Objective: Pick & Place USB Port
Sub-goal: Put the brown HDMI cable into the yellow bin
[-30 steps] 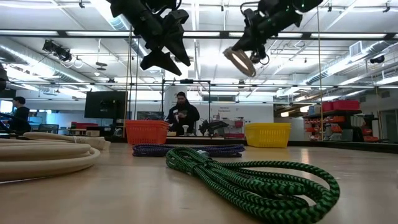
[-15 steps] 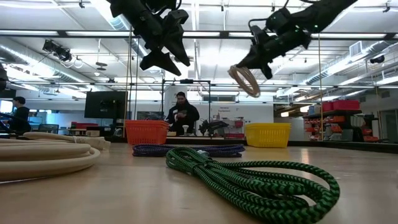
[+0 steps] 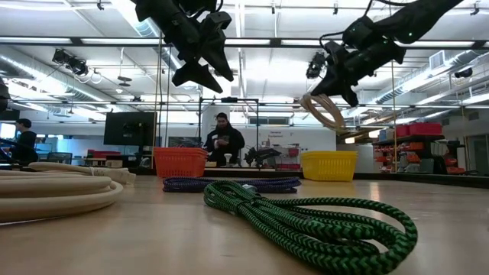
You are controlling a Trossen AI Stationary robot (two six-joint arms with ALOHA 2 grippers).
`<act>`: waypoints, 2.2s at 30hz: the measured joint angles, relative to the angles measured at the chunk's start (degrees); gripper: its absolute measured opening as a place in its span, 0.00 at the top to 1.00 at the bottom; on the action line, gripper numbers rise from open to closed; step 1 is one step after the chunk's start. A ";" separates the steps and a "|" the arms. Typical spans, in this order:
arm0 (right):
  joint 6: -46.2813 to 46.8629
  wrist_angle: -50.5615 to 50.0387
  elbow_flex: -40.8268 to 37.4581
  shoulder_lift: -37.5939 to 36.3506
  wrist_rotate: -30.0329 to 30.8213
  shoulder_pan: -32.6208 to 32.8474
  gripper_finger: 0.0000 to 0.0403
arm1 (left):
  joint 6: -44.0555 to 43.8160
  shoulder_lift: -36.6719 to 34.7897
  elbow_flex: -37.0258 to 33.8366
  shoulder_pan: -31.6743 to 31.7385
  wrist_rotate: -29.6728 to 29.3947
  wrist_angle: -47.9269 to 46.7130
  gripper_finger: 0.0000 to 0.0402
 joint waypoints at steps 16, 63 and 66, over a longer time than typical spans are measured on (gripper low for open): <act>-3.77 0.61 0.04 1.73 5.56 1.30 0.99 | -0.38 0.00 0.00 -0.01 0.05 0.07 0.50; -11.28 2.64 0.09 12.63 6.12 -0.10 0.99 | -0.46 0.00 0.00 -0.15 0.05 -0.76 0.50; -11.08 2.58 0.09 12.61 5.79 0.43 0.99 | -0.48 0.00 0.00 -0.15 0.05 -0.76 0.50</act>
